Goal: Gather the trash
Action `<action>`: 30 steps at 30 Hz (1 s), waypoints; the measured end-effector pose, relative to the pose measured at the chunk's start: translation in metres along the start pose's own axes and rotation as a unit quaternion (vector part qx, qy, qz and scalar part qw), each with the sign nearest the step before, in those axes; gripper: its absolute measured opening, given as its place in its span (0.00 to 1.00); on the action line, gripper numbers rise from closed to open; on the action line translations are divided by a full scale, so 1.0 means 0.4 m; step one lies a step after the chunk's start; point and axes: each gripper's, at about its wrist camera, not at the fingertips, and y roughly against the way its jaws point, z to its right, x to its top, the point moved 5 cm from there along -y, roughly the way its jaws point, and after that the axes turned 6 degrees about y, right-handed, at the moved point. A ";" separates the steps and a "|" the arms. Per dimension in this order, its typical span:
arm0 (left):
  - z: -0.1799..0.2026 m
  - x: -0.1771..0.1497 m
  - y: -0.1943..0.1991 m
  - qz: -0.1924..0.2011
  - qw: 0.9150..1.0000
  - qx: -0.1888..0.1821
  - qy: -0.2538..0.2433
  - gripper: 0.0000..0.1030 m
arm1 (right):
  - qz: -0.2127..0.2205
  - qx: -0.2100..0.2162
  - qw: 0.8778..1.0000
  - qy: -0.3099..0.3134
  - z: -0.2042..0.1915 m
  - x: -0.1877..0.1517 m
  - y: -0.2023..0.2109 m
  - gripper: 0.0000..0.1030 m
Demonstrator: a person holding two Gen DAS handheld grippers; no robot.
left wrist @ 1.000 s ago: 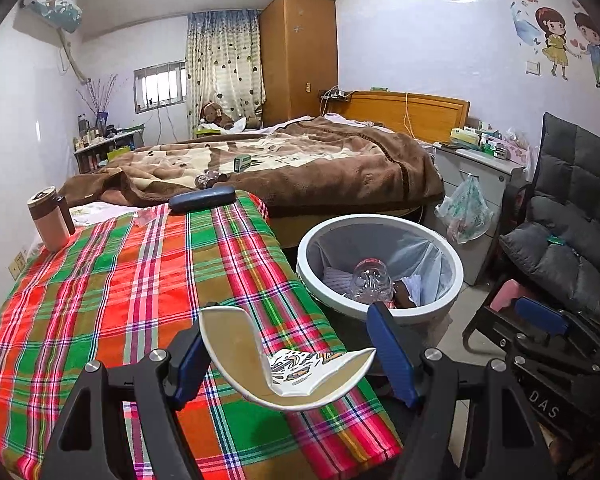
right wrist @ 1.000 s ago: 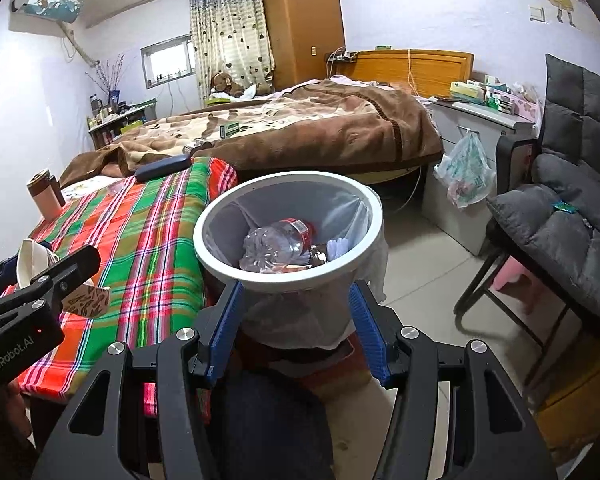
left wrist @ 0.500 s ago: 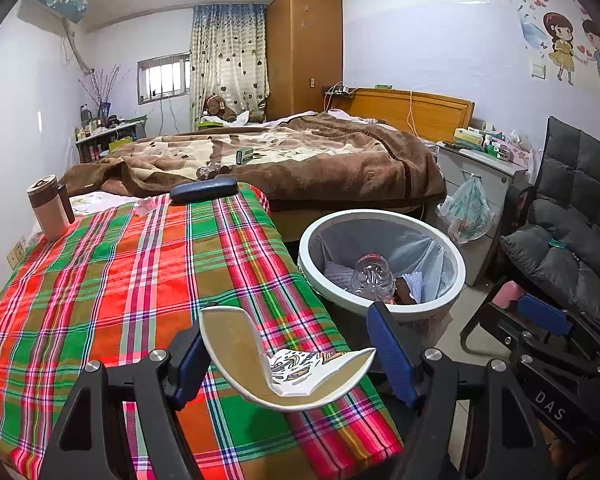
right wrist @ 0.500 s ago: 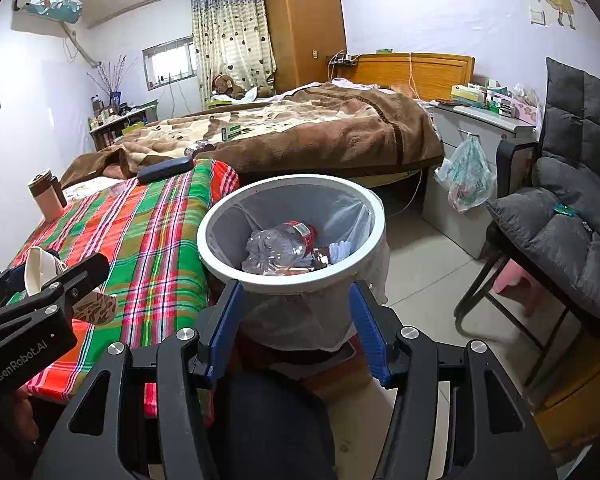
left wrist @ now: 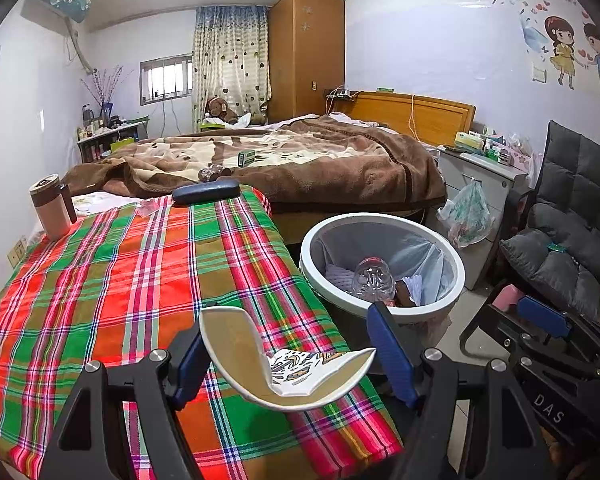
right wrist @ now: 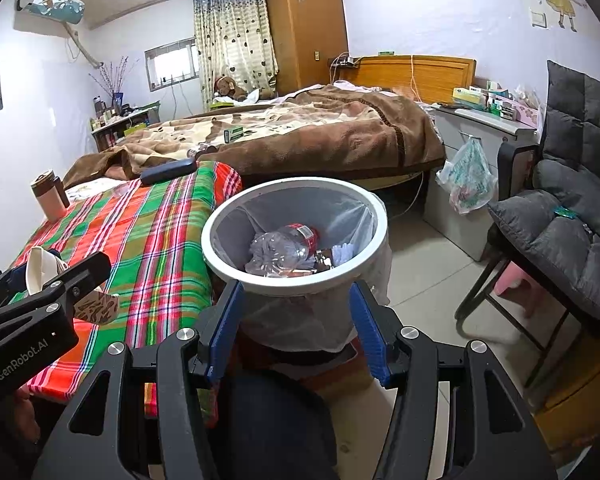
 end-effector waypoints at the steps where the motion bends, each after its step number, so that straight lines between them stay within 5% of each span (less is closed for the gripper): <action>1: 0.002 0.000 0.000 0.000 1.000 0.000 0.000 0.71 | -0.001 0.000 1.000 0.000 0.000 0.000 0.000 0.54; 30: -0.003 0.004 0.014 0.004 1.000 -0.001 0.002 0.71 | 0.000 0.001 1.000 0.002 -0.003 0.005 0.004 0.54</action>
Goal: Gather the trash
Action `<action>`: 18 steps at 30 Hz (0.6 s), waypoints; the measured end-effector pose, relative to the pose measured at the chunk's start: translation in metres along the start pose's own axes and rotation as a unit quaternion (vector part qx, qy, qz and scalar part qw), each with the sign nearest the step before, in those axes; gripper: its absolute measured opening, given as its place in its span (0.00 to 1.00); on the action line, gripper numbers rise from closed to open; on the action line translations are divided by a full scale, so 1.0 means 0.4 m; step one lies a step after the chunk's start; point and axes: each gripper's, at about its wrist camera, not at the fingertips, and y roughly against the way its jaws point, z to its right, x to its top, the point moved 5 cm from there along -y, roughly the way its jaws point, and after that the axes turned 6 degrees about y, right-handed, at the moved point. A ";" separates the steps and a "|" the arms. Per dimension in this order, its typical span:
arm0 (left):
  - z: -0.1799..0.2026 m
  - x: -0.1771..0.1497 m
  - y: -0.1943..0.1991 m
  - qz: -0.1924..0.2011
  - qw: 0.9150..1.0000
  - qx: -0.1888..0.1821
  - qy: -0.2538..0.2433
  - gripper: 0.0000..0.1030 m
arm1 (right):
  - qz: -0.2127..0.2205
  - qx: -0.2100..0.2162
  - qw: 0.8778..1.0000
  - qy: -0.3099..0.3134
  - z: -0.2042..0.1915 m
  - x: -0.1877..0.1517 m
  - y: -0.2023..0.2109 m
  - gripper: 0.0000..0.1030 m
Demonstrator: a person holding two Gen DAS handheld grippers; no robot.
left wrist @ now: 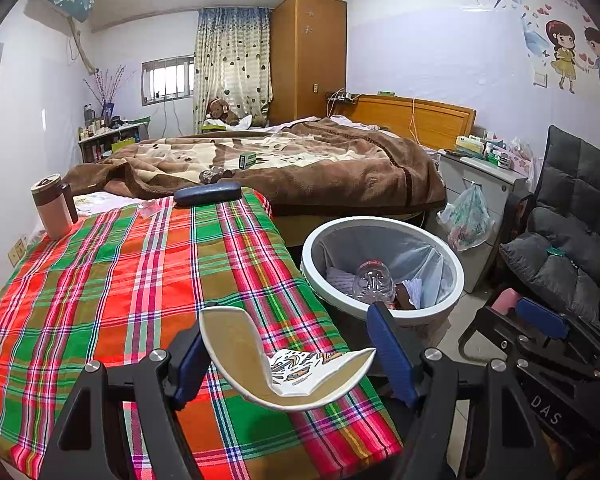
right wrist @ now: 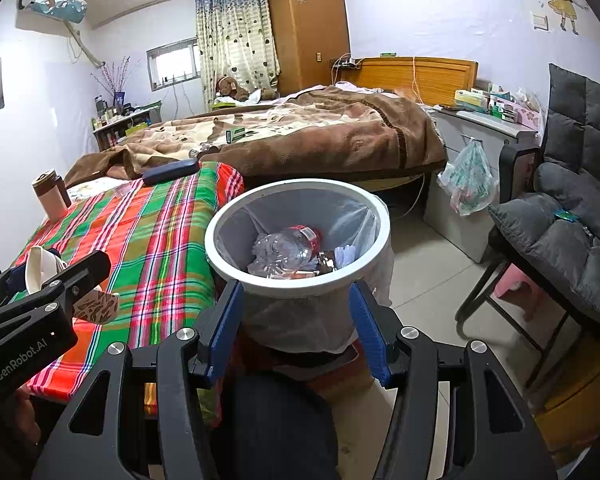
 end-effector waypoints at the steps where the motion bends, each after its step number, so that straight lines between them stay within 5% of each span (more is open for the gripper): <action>1: 0.000 0.000 0.000 0.000 1.000 0.000 0.000 0.71 | 0.001 0.000 1.000 0.001 0.000 0.002 0.000 0.54; 18: 0.001 0.007 0.003 -0.001 1.000 -0.001 0.004 0.71 | 0.000 0.001 1.000 0.002 -0.007 0.005 -0.002 0.54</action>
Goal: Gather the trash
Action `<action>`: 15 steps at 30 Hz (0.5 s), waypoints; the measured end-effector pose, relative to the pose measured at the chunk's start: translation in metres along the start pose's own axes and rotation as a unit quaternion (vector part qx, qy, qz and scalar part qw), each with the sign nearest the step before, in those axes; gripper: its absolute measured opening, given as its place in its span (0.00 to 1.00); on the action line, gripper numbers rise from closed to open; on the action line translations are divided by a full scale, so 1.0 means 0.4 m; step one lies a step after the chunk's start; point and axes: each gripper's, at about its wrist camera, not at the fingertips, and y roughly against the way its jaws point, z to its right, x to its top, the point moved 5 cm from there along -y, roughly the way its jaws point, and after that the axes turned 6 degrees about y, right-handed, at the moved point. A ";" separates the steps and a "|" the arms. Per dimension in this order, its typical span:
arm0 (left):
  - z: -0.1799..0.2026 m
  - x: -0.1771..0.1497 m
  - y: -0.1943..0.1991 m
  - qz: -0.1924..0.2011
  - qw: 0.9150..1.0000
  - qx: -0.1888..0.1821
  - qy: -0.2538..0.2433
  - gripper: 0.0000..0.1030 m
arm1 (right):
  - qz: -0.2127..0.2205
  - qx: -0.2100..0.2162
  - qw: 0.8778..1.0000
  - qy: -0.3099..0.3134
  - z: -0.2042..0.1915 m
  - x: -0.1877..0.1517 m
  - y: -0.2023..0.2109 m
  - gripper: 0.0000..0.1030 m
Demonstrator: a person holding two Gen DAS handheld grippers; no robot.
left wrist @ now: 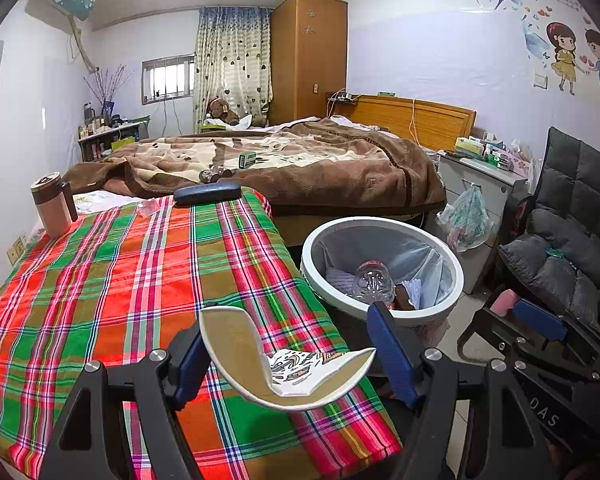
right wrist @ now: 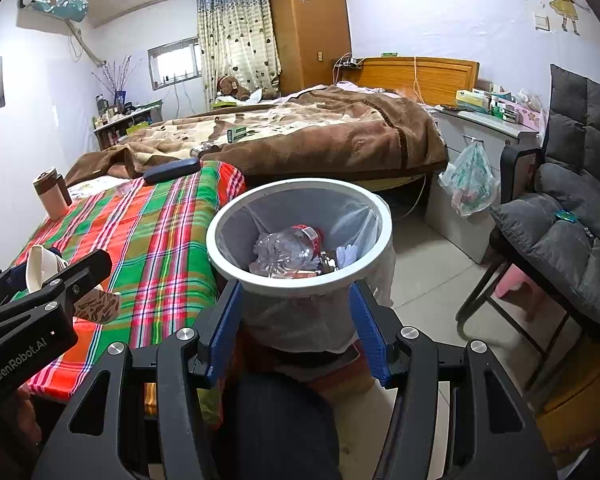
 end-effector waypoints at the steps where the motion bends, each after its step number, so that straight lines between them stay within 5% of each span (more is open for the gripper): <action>1: 0.000 0.000 0.000 0.000 1.000 0.000 0.000 0.71 | 0.000 0.000 1.000 0.001 0.000 0.000 0.000 0.54; 15: -0.002 0.000 0.001 0.003 1.000 0.000 0.002 0.71 | 0.000 0.000 1.000 0.001 0.001 -0.001 0.000 0.54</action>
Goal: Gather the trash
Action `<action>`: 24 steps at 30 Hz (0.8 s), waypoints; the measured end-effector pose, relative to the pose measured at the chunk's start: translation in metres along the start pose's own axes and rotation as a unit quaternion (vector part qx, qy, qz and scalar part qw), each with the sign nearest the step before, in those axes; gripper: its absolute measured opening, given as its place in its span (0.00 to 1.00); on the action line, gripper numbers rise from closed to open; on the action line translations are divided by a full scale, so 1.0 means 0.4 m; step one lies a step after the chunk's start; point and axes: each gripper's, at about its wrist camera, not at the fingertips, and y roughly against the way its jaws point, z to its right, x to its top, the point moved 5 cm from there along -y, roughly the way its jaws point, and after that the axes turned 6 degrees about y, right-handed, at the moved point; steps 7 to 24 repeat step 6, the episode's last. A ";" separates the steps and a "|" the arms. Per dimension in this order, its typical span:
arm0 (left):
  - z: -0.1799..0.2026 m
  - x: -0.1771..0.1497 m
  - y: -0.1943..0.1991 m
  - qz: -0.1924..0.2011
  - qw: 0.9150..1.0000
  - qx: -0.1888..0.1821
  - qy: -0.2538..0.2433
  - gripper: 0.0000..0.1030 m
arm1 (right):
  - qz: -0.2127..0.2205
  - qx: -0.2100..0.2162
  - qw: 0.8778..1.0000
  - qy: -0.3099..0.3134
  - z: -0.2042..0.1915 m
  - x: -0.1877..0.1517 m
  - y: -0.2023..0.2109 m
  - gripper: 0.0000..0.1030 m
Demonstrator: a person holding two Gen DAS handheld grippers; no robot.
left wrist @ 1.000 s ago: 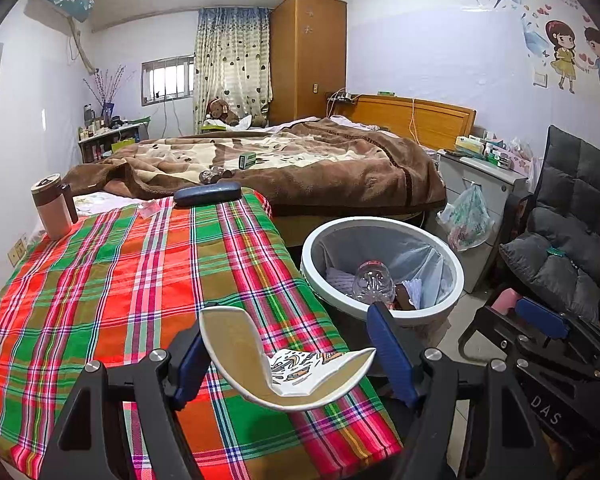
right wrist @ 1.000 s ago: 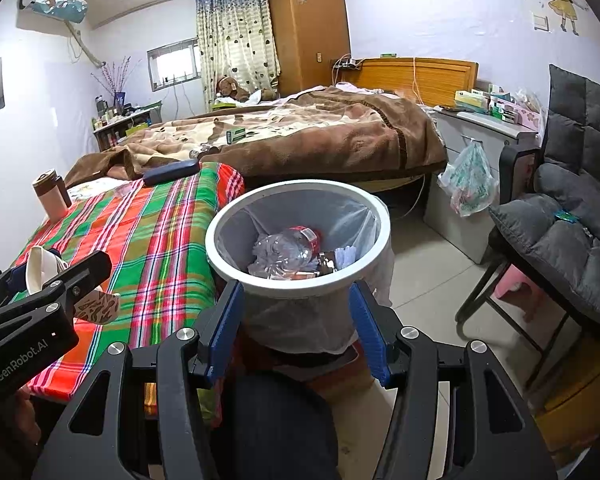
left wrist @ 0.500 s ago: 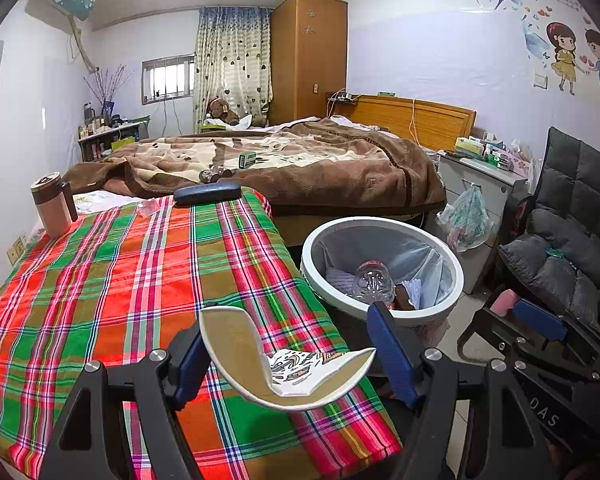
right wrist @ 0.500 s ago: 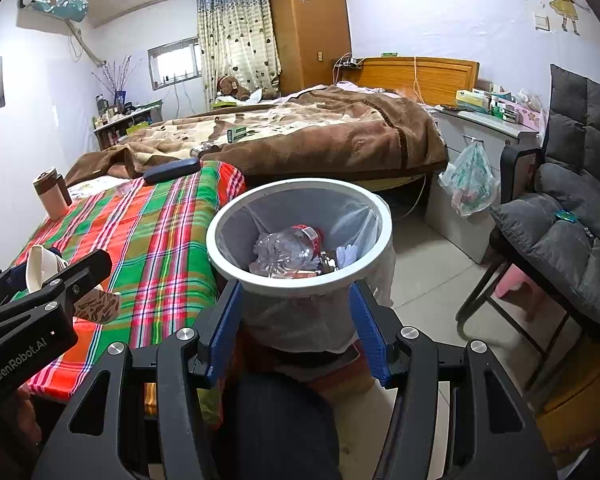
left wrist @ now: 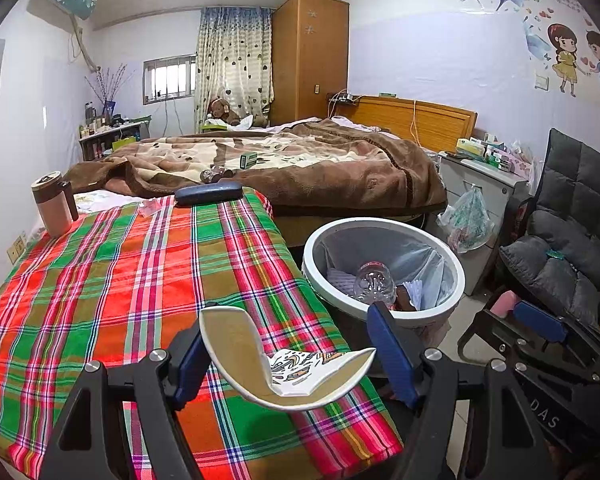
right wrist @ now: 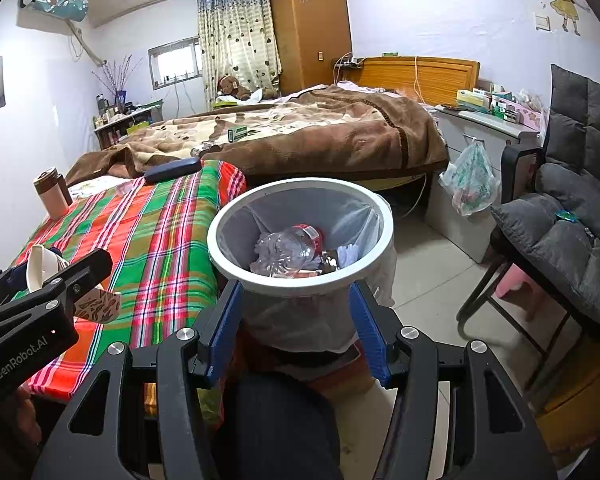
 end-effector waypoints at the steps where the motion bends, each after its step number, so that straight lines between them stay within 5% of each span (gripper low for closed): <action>1: 0.001 0.000 0.000 0.000 1.000 0.000 0.001 0.71 | 0.000 0.000 1.000 0.000 0.000 0.000 -0.001 0.54; 24: 0.002 -0.003 -0.004 -0.001 1.000 -0.003 0.001 0.71 | 0.000 0.000 1.000 0.000 -0.001 -0.001 0.000 0.54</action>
